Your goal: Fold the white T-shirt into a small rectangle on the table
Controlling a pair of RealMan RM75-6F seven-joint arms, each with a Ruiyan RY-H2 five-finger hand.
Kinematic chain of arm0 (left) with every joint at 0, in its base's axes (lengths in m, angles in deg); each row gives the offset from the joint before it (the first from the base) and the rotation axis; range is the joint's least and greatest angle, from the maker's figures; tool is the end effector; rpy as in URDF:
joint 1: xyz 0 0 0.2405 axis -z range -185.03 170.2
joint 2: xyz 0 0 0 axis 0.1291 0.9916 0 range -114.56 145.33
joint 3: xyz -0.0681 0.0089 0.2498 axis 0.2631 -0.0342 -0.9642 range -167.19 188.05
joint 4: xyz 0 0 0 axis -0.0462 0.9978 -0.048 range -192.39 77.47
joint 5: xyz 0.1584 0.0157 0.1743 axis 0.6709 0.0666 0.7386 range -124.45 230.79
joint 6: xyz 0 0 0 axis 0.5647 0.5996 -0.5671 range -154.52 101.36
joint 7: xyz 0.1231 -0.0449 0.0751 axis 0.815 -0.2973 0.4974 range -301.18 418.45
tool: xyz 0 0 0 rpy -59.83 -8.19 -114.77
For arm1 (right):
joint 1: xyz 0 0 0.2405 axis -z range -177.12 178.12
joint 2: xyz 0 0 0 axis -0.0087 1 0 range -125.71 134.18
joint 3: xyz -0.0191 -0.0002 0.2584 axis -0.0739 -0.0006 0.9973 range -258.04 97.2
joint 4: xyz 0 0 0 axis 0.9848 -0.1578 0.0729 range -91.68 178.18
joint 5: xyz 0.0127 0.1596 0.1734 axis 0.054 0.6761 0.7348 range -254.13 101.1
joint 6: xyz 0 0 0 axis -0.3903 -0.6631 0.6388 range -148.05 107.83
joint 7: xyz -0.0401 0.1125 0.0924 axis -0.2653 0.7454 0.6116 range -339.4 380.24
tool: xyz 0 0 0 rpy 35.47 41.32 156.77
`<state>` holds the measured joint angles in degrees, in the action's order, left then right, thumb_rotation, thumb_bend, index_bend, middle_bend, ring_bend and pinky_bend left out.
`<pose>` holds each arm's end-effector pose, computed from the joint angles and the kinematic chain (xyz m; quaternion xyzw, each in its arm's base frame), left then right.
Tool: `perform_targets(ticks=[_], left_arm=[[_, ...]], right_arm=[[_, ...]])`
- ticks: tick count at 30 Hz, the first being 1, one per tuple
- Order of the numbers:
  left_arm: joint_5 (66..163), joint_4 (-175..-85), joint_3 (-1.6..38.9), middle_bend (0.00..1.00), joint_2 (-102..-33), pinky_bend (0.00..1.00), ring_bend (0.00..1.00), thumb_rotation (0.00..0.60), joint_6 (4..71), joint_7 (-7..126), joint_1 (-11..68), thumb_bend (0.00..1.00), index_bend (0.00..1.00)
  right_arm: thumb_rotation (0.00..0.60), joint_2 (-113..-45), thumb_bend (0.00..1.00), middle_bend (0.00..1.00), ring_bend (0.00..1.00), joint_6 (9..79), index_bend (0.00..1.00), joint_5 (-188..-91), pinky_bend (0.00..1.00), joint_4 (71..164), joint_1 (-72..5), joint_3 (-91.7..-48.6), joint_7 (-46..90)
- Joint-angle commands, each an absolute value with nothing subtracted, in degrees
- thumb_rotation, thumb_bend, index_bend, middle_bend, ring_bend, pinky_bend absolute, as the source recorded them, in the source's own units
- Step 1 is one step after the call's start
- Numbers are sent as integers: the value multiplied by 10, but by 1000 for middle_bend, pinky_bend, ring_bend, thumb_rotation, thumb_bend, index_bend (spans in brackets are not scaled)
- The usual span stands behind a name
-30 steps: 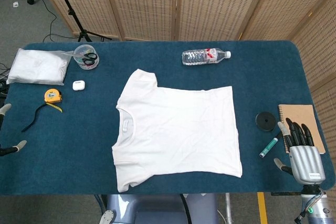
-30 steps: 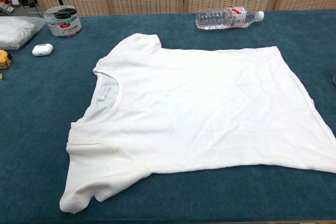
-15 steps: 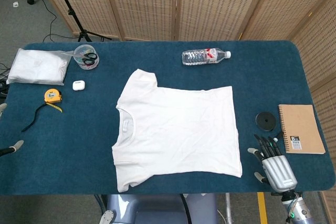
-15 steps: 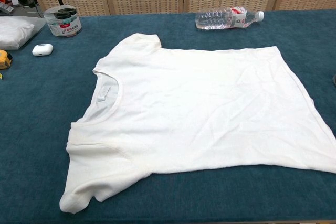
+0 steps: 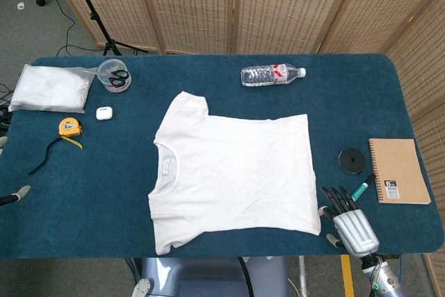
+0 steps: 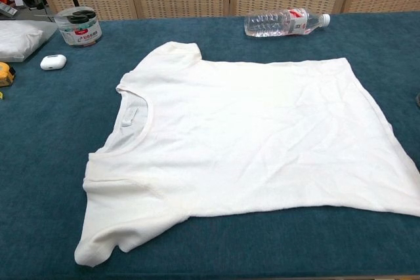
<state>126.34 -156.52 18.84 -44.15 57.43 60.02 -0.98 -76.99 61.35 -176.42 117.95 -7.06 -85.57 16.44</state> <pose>-0.3214 0.2170 0.1739 -0.5149 -0.4126 -0.3919 0.6411 -0.3208 -0.1672 0.0217 0.7285 -0.3384 0.3614 0.4734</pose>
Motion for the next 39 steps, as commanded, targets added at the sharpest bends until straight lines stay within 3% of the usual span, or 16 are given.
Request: perform_targets(ticks=[1,24,39], left_arm=[[1263,-1565,188,0,-442,0,0,600,573,601,-10,0,0],[1256,-1560,190,0,-449,0,0,600,564,615,-6,0,0],[1260,-1559,188,0,-452,0,0,600,563,619,-6,0,0]], right_arm=[[600,-773,17,51,0,597,393,-1760,0,1186,-75,-861,166],[600,-807,71,51,0,560,393,-1741,0,1180,-96,-856,140],[600,-825,491,73,0,572,476,-1744,0,1155,-100,-854,127]])
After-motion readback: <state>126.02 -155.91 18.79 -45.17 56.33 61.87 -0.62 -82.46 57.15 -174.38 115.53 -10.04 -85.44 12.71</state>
